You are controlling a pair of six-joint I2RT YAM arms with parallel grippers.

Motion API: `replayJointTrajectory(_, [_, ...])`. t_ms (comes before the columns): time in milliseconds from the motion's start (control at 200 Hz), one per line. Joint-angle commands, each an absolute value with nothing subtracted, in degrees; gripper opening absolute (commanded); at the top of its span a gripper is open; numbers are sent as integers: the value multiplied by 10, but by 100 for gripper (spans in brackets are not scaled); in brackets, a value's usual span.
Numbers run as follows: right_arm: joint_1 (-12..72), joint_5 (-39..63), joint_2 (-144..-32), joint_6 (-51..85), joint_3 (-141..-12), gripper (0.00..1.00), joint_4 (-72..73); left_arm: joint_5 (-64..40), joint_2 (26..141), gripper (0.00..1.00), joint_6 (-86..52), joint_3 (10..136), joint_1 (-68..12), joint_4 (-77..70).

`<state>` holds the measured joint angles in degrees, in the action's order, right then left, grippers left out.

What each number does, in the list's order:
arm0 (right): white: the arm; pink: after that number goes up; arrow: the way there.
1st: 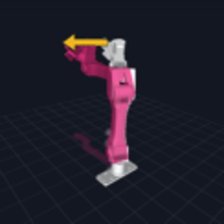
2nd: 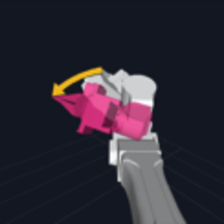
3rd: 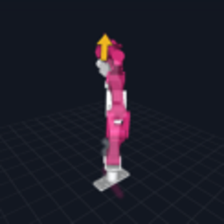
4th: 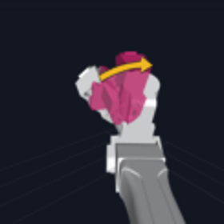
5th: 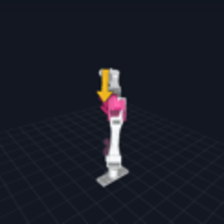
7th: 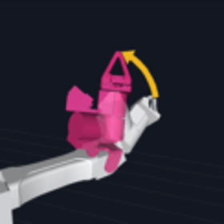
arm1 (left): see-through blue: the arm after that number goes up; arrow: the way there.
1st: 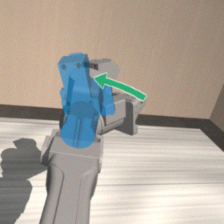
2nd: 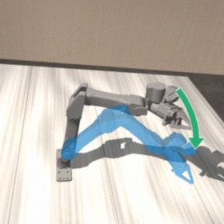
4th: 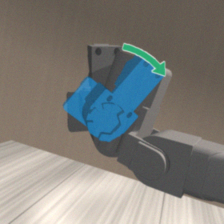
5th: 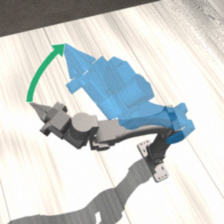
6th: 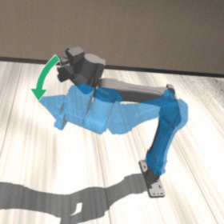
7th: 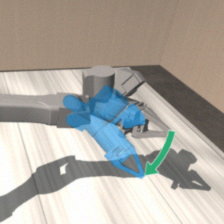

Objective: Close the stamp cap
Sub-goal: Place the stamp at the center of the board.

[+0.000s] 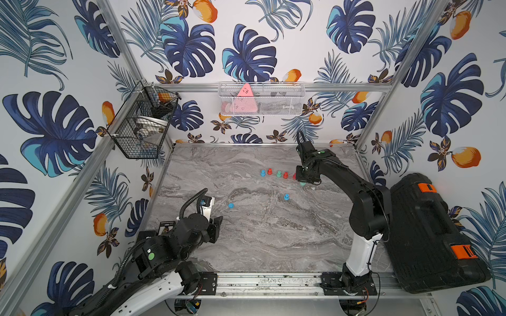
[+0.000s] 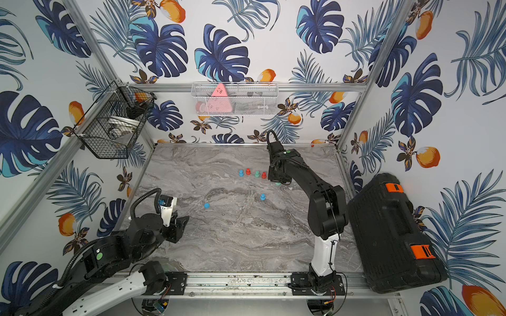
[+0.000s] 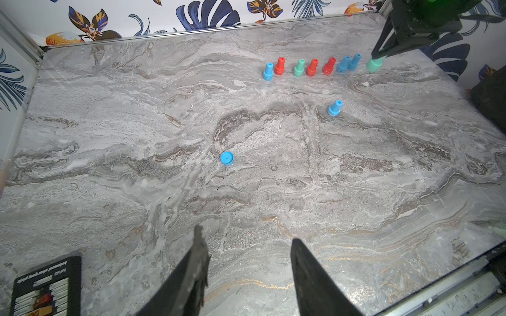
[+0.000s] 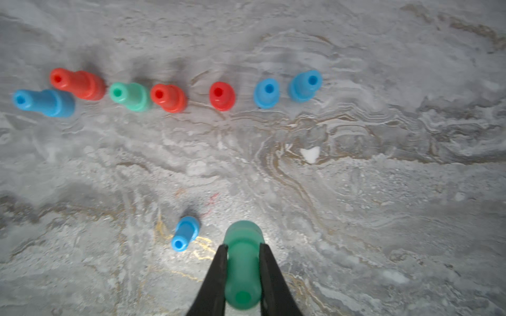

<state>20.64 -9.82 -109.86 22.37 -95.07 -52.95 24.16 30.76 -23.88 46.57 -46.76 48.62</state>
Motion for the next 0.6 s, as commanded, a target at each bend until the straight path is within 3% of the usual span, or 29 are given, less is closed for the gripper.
replayJointTrajectory(0, [187,-81,-1089,212,-935,17,-516,247,308,53,-230,465,-468,478])
replayJointTrajectory(595, [119,-67,-1110,205,-854,17,-461,246,308,53,-231,466,-468,478])
